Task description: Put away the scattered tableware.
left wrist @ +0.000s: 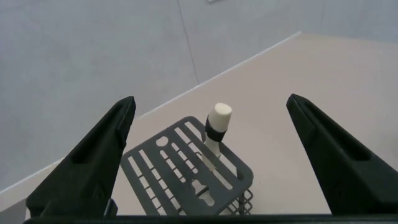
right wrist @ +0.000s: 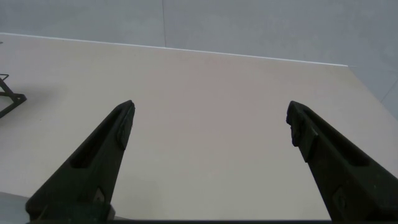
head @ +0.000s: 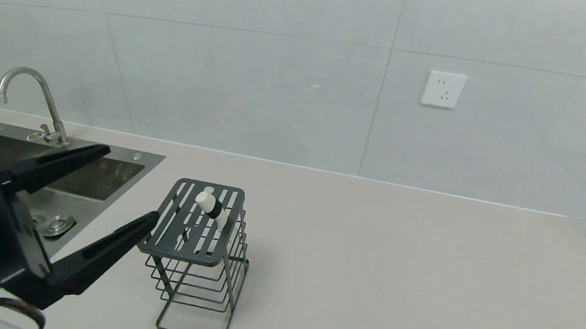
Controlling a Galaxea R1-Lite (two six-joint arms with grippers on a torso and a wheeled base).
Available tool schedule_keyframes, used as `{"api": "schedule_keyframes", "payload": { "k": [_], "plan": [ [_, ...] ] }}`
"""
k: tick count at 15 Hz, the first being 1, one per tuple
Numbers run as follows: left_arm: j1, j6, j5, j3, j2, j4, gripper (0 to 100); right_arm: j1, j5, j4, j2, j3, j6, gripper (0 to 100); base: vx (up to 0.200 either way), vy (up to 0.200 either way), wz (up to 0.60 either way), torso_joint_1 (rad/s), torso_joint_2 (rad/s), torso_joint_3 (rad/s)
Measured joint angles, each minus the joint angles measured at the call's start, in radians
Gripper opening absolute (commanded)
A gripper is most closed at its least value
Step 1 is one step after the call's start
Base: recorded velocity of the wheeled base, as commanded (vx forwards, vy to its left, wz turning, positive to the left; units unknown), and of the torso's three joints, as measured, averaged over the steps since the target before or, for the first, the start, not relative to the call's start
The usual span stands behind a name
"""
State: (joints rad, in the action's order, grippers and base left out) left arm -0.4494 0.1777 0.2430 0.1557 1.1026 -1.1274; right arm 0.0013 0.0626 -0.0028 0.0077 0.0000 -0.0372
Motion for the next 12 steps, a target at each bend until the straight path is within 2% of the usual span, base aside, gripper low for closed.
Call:
{"api": "schedule_keyframes", "payload": {
  "k": [3,5,9,11,12],
  "plan": [
    [0.103,-0.014,-0.002,-0.029,-0.160,0.087,100,0.000,0.000,0.000,0.000,0.000,0.001,100,0.000,0.000,0.00,0.000,0.00,0.000],
    [0.154,-0.019,0.000,-0.037,-0.278,0.204,100,0.000,0.000,0.000,0.000,0.000,0.001,100,0.000,0.000,0.00,0.000,0.00,0.000],
    [0.221,-0.025,0.001,-0.042,-0.598,0.539,100,0.000,0.000,0.000,0.000,0.000,0.001,100,0.000,0.000,0.00,0.000,0.00,0.000],
    [0.264,-0.045,-0.001,-0.043,-0.779,0.714,100,0.000,0.000,0.000,0.000,0.000,0.001,100,0.000,0.000,0.00,0.000,0.00,0.000],
    [0.283,-0.061,-0.006,-0.046,-0.853,0.759,100,0.000,0.000,0.000,0.000,0.000,0.001,100,0.000,0.000,0.00,0.000,0.00,0.000]
  ]
}}
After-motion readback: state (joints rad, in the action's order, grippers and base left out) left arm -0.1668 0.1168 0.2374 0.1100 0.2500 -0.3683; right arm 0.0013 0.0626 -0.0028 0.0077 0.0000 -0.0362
